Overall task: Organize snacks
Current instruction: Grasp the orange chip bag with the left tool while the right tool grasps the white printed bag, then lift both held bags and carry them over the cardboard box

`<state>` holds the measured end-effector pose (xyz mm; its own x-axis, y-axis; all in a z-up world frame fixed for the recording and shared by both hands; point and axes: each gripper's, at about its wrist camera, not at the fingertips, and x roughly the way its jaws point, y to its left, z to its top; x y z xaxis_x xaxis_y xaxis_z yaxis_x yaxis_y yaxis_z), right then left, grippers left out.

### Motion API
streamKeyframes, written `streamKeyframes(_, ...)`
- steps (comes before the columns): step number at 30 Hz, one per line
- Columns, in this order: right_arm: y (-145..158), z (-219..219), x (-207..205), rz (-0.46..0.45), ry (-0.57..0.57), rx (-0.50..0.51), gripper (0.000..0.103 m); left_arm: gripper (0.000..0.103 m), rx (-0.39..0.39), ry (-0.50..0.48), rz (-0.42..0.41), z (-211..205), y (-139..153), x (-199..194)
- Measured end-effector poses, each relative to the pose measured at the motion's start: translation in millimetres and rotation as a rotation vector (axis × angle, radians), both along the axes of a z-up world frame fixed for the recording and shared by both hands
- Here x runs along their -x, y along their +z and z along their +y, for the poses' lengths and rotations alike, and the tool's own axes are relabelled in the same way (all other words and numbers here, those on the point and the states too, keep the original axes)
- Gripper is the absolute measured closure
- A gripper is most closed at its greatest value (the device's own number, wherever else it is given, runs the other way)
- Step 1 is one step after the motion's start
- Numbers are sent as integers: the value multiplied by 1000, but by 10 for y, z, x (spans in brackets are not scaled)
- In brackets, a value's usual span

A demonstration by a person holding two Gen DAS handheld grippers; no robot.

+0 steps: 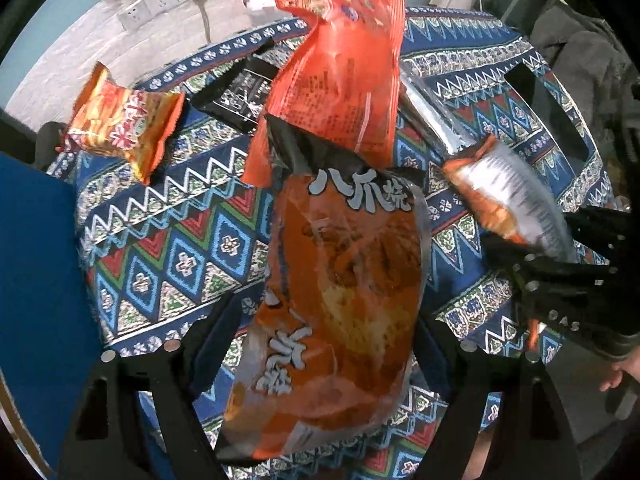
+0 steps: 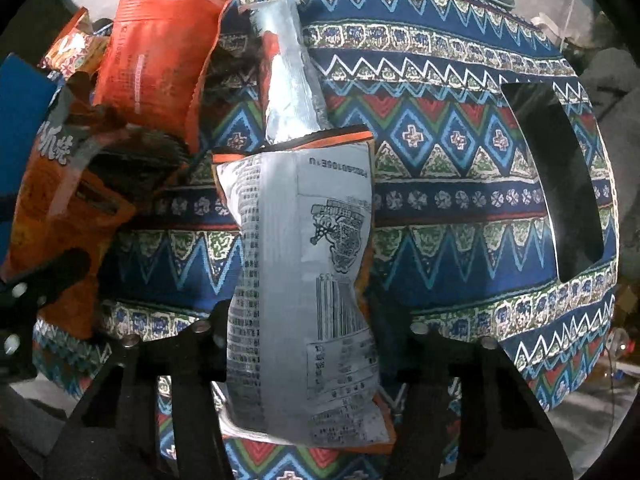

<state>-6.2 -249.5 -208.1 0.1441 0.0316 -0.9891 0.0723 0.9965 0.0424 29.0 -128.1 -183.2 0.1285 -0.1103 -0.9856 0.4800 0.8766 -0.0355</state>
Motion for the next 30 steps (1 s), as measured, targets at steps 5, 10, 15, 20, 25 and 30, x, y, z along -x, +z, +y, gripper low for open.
streamKeyframes(5, 112, -100, 111, -27, 6, -10, 68, 46, -15, -15, -16, -14, -46, 13)
streamKeyframes(10, 286, -112, 119, -74, 36, 17, 69, 57, -24, -18, -27, 47, -1, 79)
streamKeyframes(15, 541, -6, 156, -133, 61, 35, 69, 58, -27, -26, -51, 204, 118, 187)
streamKeyframes(20, 795, 30, 136, -185, 73, 27, 69, 58, -13, -9, -101, 335, 360, 237)
streamKeyframes(25, 968, 174, 61, -232, 94, 33, 69, 58, 1, 20, -154, 511, 592, 281)
streamKeyframes(30, 1117, 295, 23, -275, 123, 34, 69, 58, 17, 51, -204, 617, 776, 238)
